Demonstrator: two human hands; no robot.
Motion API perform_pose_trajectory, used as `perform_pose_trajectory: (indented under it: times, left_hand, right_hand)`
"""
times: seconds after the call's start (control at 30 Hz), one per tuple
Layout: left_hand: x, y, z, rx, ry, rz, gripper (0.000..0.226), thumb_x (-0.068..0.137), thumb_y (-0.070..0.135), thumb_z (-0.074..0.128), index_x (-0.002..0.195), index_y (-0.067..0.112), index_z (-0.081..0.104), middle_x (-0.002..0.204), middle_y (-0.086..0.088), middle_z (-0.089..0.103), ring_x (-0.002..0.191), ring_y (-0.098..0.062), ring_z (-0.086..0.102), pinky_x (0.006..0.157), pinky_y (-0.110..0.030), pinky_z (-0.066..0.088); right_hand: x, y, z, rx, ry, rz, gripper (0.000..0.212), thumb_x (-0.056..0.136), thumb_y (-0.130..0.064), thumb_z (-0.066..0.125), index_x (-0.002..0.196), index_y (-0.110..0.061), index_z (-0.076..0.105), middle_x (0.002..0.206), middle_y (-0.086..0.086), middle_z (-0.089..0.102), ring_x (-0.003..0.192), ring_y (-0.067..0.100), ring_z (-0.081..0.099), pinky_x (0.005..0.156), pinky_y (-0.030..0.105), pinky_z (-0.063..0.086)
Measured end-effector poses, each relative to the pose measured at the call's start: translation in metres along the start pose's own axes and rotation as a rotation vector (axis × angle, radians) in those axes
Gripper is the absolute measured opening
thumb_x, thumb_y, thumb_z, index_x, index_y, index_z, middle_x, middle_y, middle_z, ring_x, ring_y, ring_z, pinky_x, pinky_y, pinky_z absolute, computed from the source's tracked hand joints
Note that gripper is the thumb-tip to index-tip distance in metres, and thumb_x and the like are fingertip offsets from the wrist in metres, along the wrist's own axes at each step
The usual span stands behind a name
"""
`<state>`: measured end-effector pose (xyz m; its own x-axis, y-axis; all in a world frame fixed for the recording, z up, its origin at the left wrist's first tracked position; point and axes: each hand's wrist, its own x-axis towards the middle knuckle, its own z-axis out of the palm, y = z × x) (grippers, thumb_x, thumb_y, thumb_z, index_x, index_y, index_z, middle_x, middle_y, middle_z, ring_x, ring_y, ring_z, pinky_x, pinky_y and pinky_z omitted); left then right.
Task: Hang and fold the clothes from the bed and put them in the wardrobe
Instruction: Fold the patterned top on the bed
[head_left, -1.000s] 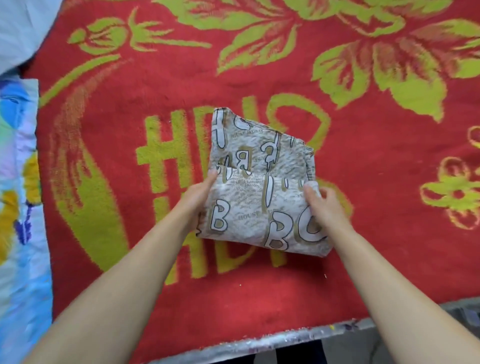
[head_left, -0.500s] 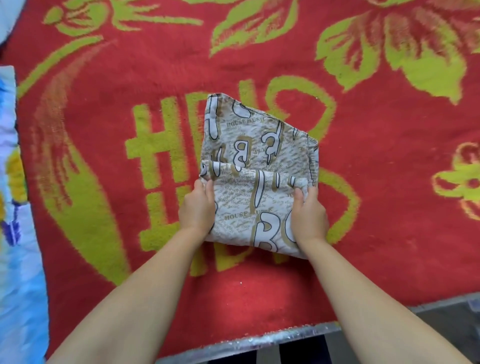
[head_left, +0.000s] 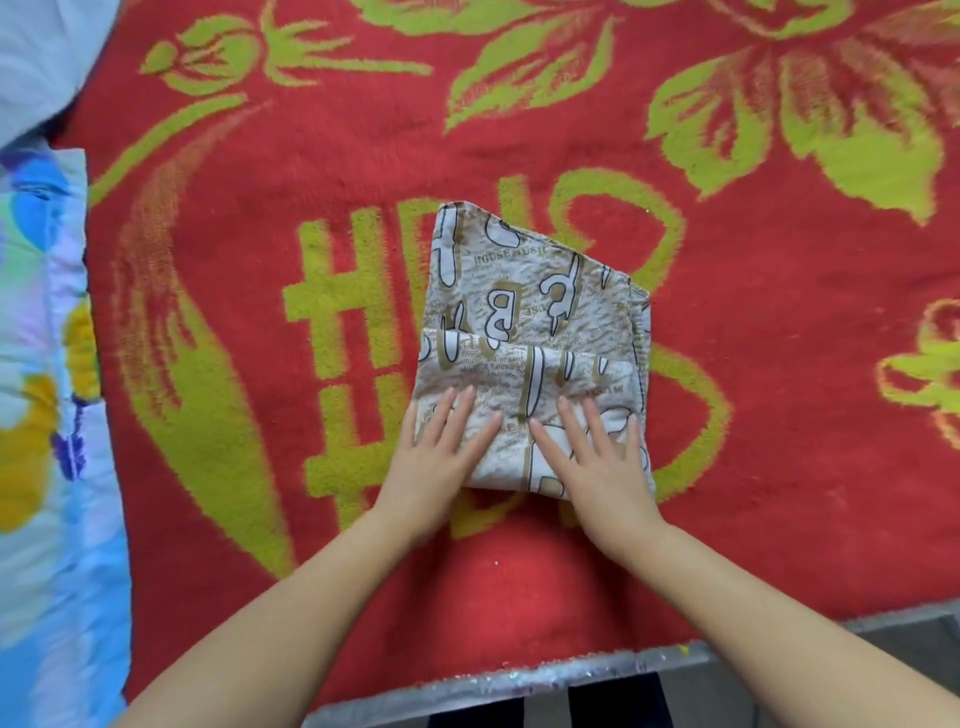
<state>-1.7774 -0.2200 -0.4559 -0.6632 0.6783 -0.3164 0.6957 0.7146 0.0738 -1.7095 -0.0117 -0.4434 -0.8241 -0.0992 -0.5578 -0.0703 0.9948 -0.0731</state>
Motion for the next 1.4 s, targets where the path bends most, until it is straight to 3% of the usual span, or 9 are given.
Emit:
perform_pose_trajectory:
  times: [0.17,0.27,0.43,0.57,0.87,1.03,1.13,1.3,1.4]
  left_hand:
    - [0.009,-0.019,-0.048,-0.218,-0.236,0.084,0.066,0.080,0.011,0.053,0.142,0.030,0.041,0.137,-0.006,0.053,0.120,-0.028,0.053,0.090,-0.035,0.046]
    - [0.022,-0.032,-0.096,-0.497,-0.463,0.108,0.033,0.072,0.029,0.055,0.104,0.034,0.057,0.078,0.014,0.063,0.070,-0.008,0.057,0.059,-0.027,0.039]
    - [0.066,-0.082,-0.121,-0.987,-0.486,-0.187,0.019,0.080,0.038,0.068,0.097,0.032,0.063,0.092,0.007,0.067,0.079,-0.005,0.063,0.072,-0.024,0.049]
    - [0.078,-0.075,-0.074,-1.455,-0.289,-0.737,0.032,0.091,0.042,0.060,0.116,0.023,0.057,0.112,-0.001,0.068,0.098,-0.019,0.067,0.089,-0.040,0.053]
    - [0.076,-0.014,-0.009,-0.920,0.498,-1.017,0.033,0.103,0.037,0.034,0.087,0.010,0.046,0.064,0.000,0.048,0.065,-0.029,0.047,0.052,-0.038,0.017]
    - [0.080,-0.010,0.003,-0.871,0.484,-1.119,0.028,0.100,0.040,0.040,0.094,0.013,0.046,0.068,-0.002,0.050,0.069,-0.029,0.050,0.053,-0.036,0.024]
    - [0.059,-0.015,-0.004,-0.732,0.496,-0.993,0.051,0.093,0.042,0.055,0.129,0.008,0.044,0.115,-0.013,0.055,0.111,-0.033,0.051,0.090,-0.041,0.038]
    - [0.029,0.013,-0.007,-0.120,0.293,-0.143,0.103,0.075,0.062,0.061,0.150,0.012,0.010,0.158,-0.016,0.009,0.146,-0.030,0.010,0.111,-0.065,0.002]
    - [0.038,0.022,0.003,-0.049,-0.059,-0.207,0.128,0.075,0.049,0.070,0.139,0.024,-0.039,0.146,-0.015,-0.043,0.138,-0.028,-0.035,0.108,-0.066,-0.011]
  right_hand:
    - [-0.002,0.015,-0.056,0.141,-0.341,-0.133,0.084,0.083,0.008,0.037,0.150,-0.037,0.015,0.157,0.007,0.022,0.143,0.031,0.025,0.107,0.056,0.033]
    - [0.002,0.053,-0.109,0.432,-0.543,-0.187,0.066,0.077,0.002,0.037,0.122,-0.043,0.051,0.086,-0.010,0.069,0.075,0.014,0.070,0.065,0.036,0.056]
    - [0.042,0.112,-0.127,0.948,-0.128,0.031,0.014,0.085,-0.039,0.066,0.099,-0.042,0.066,0.103,-0.014,0.069,0.097,0.009,0.065,0.079,0.032,0.053]
    - [0.068,0.106,-0.076,1.267,0.170,0.445,0.041,0.089,-0.048,0.060,0.117,-0.018,0.056,0.114,0.003,0.061,0.106,0.024,0.060,0.086,0.037,0.046]
    - [0.069,0.065,-0.018,0.817,0.536,0.654,0.036,0.102,-0.040,0.034,0.086,-0.010,0.044,0.079,0.021,0.058,0.077,0.040,0.055,0.058,0.040,0.029]
    - [0.074,0.070,-0.007,0.743,0.440,0.683,0.040,0.103,-0.041,0.029,0.094,-0.008,0.050,0.089,0.020,0.062,0.084,0.040,0.056,0.063,0.040,0.033]
    - [0.056,0.074,-0.012,0.866,0.572,0.612,0.035,0.099,-0.030,0.043,0.125,-0.007,0.049,0.122,0.015,0.057,0.116,0.035,0.046,0.089,0.043,0.037]
    - [0.016,0.039,-0.014,0.274,0.545,-0.056,0.078,0.078,-0.036,0.064,0.146,-0.011,0.037,0.153,0.014,0.033,0.145,0.034,0.021,0.111,0.064,0.021]
    - [0.018,0.027,-0.004,-0.010,0.196,-0.060,0.102,0.080,-0.032,0.064,0.151,-0.030,-0.009,0.160,0.007,-0.015,0.145,0.034,-0.016,0.108,0.069,-0.005]
